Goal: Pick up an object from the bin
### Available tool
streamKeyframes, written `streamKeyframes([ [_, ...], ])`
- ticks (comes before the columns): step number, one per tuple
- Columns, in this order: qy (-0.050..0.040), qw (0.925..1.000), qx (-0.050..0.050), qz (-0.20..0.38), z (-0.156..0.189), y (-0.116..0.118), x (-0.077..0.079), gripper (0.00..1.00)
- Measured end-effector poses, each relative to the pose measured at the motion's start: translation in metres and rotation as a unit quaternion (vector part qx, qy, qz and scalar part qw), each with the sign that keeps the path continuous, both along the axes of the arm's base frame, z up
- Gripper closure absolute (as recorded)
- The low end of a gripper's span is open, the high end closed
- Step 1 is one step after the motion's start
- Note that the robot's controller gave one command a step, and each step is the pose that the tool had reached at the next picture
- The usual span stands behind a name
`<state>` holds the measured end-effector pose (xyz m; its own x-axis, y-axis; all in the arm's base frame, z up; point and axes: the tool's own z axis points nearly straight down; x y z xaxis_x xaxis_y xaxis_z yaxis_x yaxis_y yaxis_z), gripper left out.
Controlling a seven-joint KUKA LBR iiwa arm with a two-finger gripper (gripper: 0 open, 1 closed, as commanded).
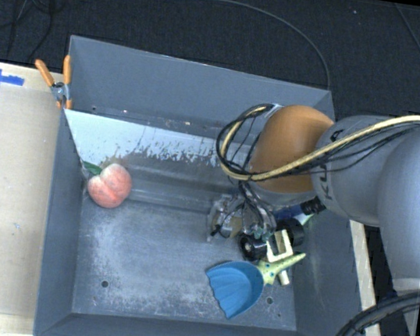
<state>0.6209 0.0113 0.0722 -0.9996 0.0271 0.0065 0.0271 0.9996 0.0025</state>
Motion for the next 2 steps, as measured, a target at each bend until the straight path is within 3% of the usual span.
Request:
streamKeyframes([
  [1, 0.0031, 1.0000, 0.000, 0.000, 0.013, 0.000, -0.002, 1.00],
  [2, 0.0000, 1.0000, 0.000, 0.000, 0.041, 0.000, 0.000, 1.00],
])
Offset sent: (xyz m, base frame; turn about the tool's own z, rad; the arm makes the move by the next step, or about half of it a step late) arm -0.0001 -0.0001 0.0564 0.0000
